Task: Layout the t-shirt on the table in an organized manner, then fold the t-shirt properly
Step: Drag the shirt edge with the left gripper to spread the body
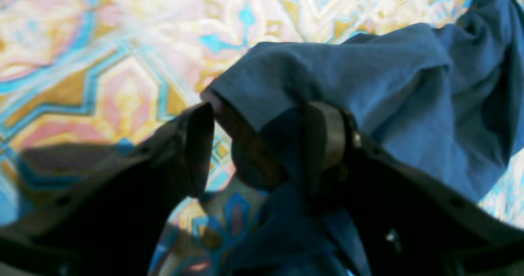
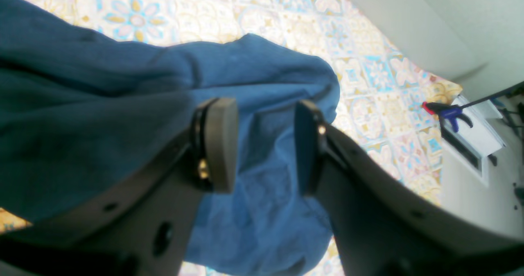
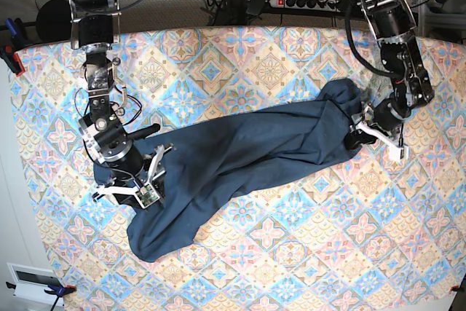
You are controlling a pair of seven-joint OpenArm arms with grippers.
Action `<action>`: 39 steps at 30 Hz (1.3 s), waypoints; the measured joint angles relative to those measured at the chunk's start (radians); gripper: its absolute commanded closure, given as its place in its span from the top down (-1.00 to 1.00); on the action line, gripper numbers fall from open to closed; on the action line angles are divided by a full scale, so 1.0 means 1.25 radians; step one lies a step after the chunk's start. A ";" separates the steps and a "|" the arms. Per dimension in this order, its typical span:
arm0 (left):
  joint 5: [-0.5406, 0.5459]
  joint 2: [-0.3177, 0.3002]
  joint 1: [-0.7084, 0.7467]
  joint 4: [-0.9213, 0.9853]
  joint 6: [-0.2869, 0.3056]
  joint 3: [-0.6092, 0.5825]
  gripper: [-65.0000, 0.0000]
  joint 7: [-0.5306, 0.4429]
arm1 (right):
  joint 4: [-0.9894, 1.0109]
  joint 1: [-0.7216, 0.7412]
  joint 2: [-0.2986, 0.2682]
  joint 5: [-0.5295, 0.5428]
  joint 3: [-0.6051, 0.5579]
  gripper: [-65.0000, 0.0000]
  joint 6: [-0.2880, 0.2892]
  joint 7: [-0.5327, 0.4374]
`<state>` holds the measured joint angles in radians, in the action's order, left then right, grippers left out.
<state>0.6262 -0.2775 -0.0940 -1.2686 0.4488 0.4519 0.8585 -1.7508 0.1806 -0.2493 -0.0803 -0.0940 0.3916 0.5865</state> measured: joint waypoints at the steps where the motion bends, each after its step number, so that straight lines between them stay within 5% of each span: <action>1: -0.004 0.003 -0.011 0.026 -0.002 0.001 0.04 -0.005 | -0.007 0.000 0.000 0.000 0.000 -0.32 0.000 -0.001; 4: -0.003 0.007 -0.029 0.050 -0.003 -0.029 -0.20 -0.010 | -0.020 -0.019 0.000 0.003 0.002 -0.32 -0.002 -0.004; 8: -0.005 0.016 -0.056 0.055 -0.001 -0.117 -0.82 -0.029 | -0.044 -0.054 0.000 0.001 0.002 -0.32 0.003 0.002; 11: -0.002 0.020 -0.092 0.055 -0.001 -0.124 -1.00 -0.081 | -0.059 -0.060 0.000 0.004 0.003 -0.32 0.002 -0.005; 18: -0.170 -0.024 -0.236 0.058 -0.004 -0.117 -0.98 -0.100 | -0.061 -0.115 0.000 0.003 0.031 -0.32 0.001 -0.002; 27: -0.325 -0.027 -0.357 0.154 -0.003 -0.119 -0.97 -0.228 | -0.068 -0.114 0.000 0.004 0.031 -0.32 0.000 -0.005; 30: -0.361 -0.036 -0.377 0.189 -0.100 -0.118 -0.79 -0.327 | -0.068 -0.114 0.000 0.004 0.031 -0.32 0.000 -0.005; 36: -0.378 -0.069 -0.400 0.216 -0.301 -0.123 -0.38 -0.368 | -0.068 -0.114 0.000 0.004 0.027 -0.32 0.000 -0.004; 39: -0.377 -0.080 -0.398 0.216 -0.322 -0.119 -0.29 -0.377 | -0.069 -0.114 0.001 0.004 0.026 -0.32 0.000 -0.004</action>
<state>0.1547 -0.3775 -0.5911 -0.9985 0.0467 0.3035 0.3878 -1.8366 0.0383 -0.2485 -0.0753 -0.0620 0.3920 0.5812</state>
